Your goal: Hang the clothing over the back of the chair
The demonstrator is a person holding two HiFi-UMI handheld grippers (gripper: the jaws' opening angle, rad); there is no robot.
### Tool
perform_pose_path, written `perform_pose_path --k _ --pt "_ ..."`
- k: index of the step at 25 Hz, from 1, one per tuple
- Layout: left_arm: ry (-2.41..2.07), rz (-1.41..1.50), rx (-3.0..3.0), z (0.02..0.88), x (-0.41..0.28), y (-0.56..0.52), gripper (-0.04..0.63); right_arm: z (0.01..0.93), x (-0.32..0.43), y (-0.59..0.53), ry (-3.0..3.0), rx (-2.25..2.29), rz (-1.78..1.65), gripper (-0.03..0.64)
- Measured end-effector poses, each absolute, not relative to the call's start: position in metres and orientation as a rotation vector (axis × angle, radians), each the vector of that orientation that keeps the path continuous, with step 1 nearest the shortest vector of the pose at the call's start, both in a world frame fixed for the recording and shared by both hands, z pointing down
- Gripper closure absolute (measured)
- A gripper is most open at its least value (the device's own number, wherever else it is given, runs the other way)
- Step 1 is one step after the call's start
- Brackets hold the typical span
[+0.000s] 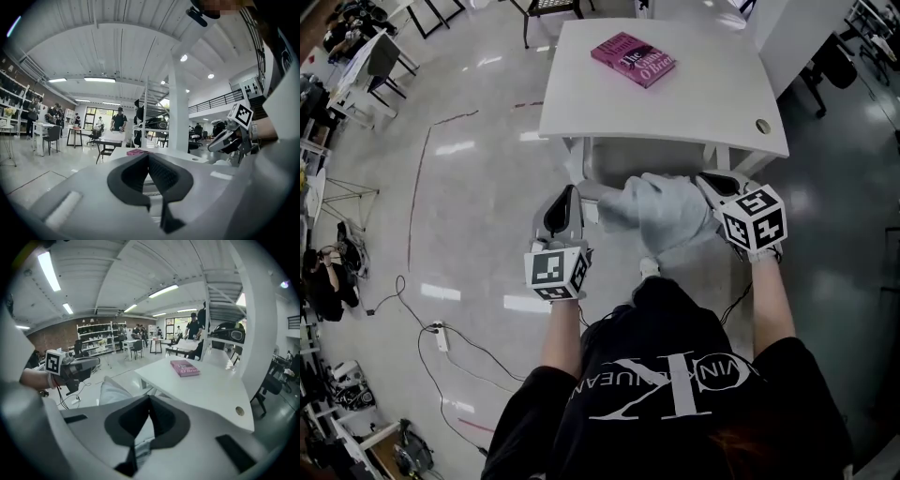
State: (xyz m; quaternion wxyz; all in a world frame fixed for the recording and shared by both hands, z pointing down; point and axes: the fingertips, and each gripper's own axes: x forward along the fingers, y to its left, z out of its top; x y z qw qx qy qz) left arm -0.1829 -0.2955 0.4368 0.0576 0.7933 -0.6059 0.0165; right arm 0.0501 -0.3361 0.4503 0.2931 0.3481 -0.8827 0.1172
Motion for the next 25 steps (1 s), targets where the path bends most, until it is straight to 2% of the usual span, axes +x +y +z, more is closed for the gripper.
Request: perform_pose_path --k 25 --pt "-1.799 0.026 2.502 0.409 -0.17 -0.266 0.584 0.402 0.093 -0.29 -2.511 1.396 0.012 0.603"
